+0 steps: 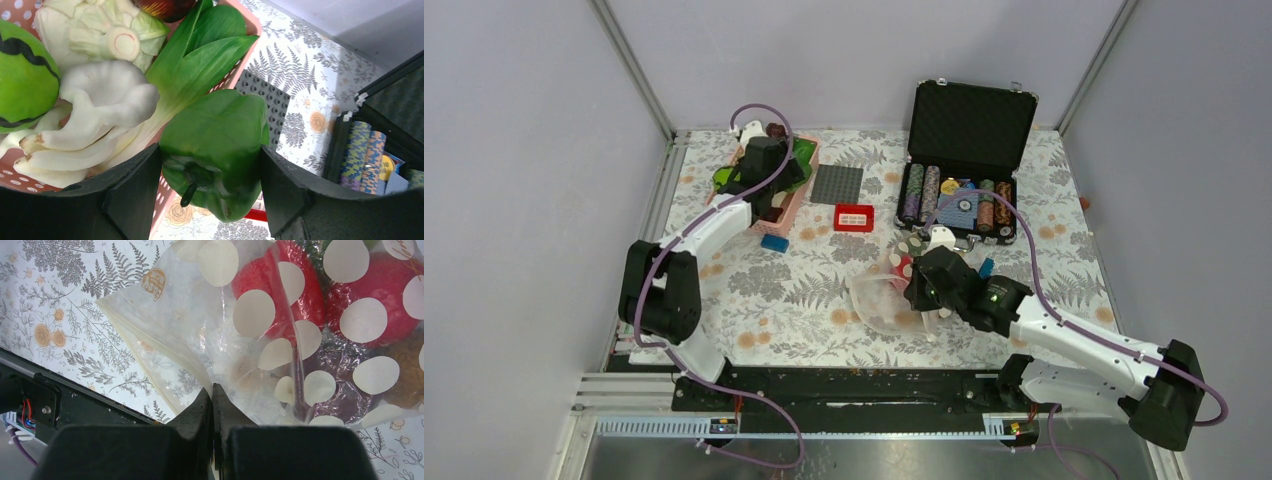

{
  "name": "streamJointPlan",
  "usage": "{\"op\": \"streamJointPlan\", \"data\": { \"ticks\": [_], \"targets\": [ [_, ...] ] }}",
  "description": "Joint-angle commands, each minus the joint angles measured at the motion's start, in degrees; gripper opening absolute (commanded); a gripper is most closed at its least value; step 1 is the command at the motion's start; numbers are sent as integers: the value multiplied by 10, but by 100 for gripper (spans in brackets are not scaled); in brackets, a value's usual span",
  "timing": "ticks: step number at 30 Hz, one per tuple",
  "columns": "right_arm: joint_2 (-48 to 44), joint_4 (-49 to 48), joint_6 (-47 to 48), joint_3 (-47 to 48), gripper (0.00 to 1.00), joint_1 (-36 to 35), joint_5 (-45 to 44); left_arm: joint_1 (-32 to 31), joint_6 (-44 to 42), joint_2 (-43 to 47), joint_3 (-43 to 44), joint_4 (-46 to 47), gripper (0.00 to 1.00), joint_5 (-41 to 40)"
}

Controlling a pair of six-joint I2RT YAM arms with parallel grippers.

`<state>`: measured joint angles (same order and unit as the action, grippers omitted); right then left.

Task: Open the zip-top bag and remove the fake food
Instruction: Place the fake vegetable in the bin.

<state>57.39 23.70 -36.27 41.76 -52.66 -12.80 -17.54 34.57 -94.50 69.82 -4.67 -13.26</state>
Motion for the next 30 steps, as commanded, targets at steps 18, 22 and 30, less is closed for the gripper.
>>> {"op": "streamJointPlan", "data": {
  "ticks": [18, 22, 30],
  "targets": [
    [9, -5, 17, -3, 0, 13, -4, 2, -14, -55, 13, 27, 48, -100],
    [13, -6, 18, -2, 0, 14, -2, 1, -20, -55, 13, 23, 48, -129],
    [17, -6, 19, -1, 0, 14, 0, 2, -34, -66, 31, -2, 61, -155]
  ]
}}
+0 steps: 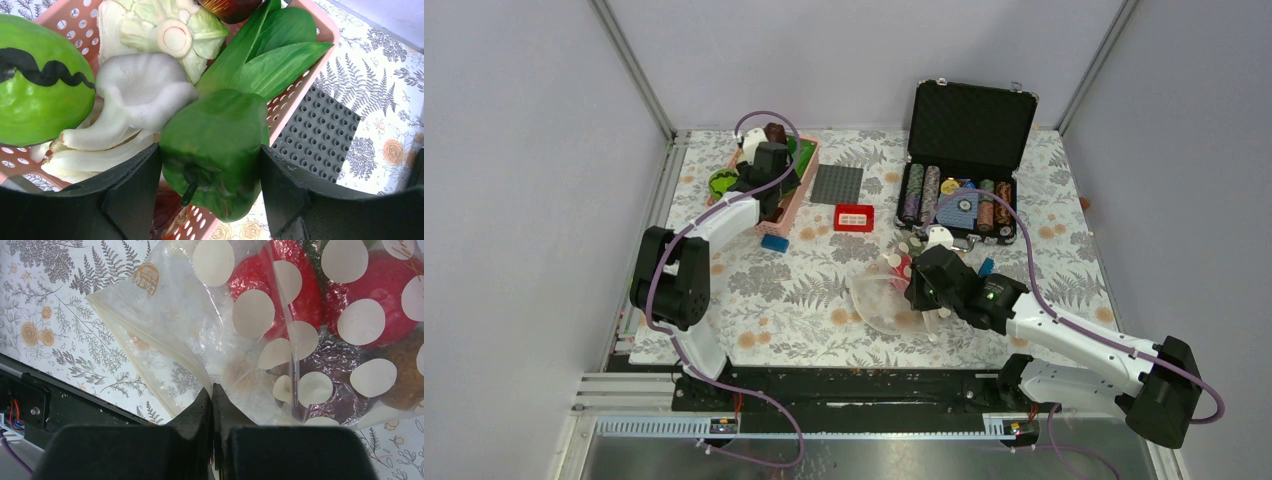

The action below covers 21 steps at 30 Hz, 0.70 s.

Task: Open the zip-top bag and remove the fake food
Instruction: Place the fake vegetable in the bin.

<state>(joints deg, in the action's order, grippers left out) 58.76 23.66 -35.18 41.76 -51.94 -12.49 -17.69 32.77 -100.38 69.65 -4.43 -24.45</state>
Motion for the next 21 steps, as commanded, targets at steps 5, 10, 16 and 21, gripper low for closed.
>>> {"op": "streamJointPlan", "data": {
  "ticks": [5, 10, 16, 21],
  "targets": [
    [5, -8, 6, -3, 0, 7, 2, 4, -12, 7, 27, -5, 77, -37],
    [3, -8, 4, -2, 0, 7, 6, 3, -12, 22, 27, -7, 88, -30],
    [-3, -8, 2, -5, 0, 7, 6, 3, -6, 51, 30, -16, 93, -21],
    [-10, -8, 2, -5, 0, 7, 6, 2, -1, 88, 37, -17, 98, 12]
  ]
}}
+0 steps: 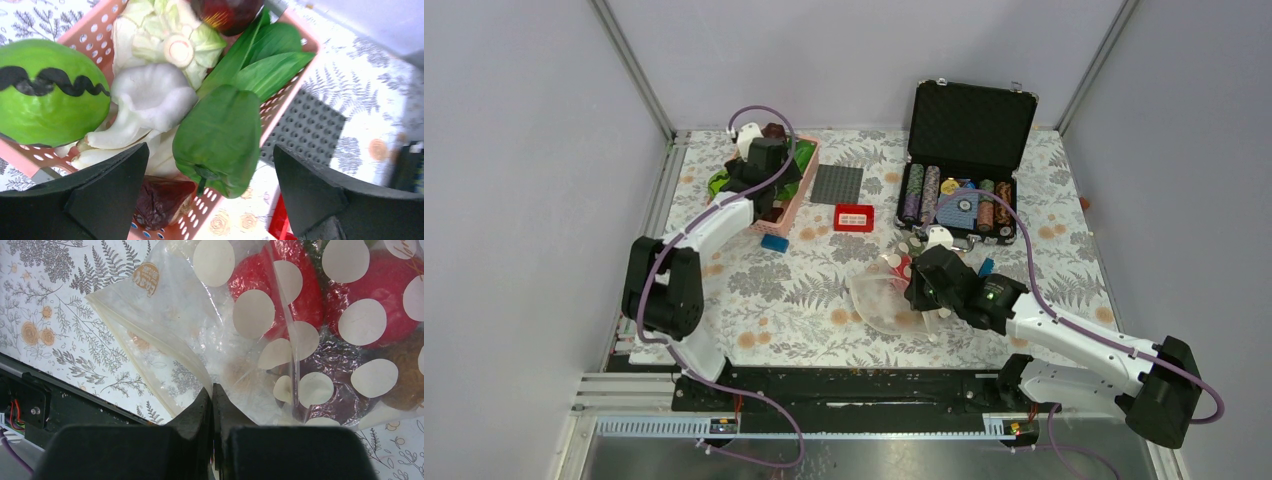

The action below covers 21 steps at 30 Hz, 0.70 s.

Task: Open the zip-top bag and remove the fake food
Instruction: Place the fake vegetable in the bin.

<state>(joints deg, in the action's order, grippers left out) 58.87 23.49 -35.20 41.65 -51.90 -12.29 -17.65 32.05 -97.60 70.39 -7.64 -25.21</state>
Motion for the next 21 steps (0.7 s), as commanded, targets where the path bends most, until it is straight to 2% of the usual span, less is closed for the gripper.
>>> {"op": "streamJointPlan", "data": {
  "ticks": [1, 12, 18, 21],
  "targets": [
    [-12, -6, 3, -2, 0, 7, 4, 1, 8, 68, 32, 14, 99, 26],
    [-13, 32, 27, 36, 0, 9, 2, -4, 23, 169, 27, -39, 99, 132],
    [0, 80, 58, 85, 0, 9, -14, -49, 36, 314, -85, -45, 96, 174],
    [6, 89, 57, 102, 0, 10, -24, -103, 37, 392, -147, -44, 94, 191]
  ]
}}
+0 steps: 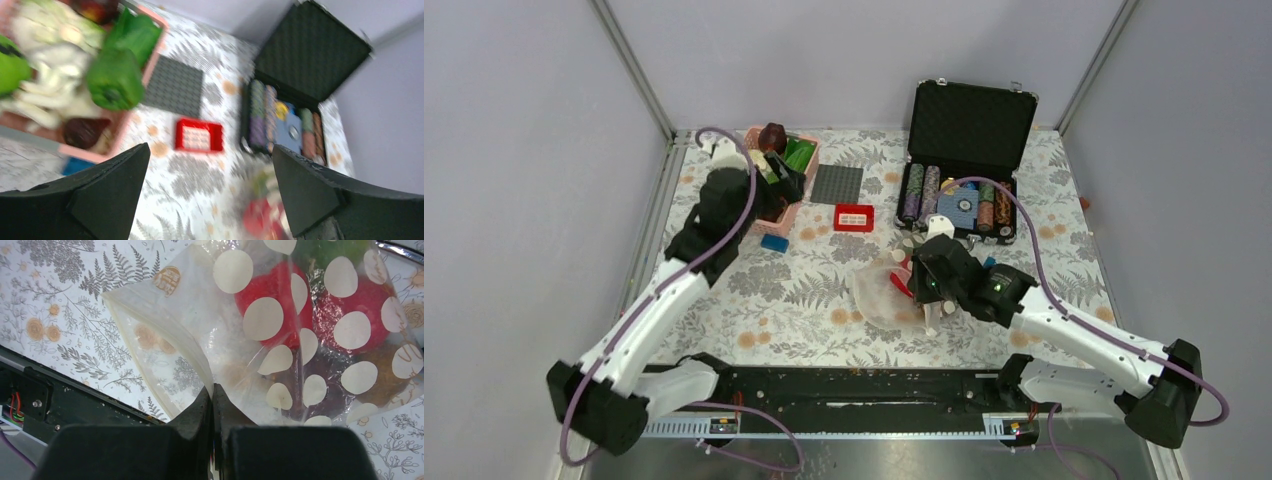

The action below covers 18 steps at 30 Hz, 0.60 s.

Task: Open the zip-top bag and remove the fake food
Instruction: Place the fake vegetable in the bin.

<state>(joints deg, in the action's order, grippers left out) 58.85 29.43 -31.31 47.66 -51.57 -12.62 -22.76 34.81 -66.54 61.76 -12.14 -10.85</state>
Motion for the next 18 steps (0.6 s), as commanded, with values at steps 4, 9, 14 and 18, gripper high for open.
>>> {"op": "streamJointPlan", "data": {
  "ticks": [4, 9, 14, 18],
  "targets": [
    [29, 28, 1, 66, 0, 5, -24, -151, 12, 179, -140, -2, 94, 46],
    [112, 28, -16, 125, 0, 6, -4, -252, 64, 288, -244, -5, 92, -2],
    [195, 24, -30, 175, 0, -28, -3, -271, 109, 369, -319, -26, 89, -36],
    [219, 18, -44, 172, 0, -49, -1, -272, 101, 380, -327, -48, 88, -46]
  ]
}}
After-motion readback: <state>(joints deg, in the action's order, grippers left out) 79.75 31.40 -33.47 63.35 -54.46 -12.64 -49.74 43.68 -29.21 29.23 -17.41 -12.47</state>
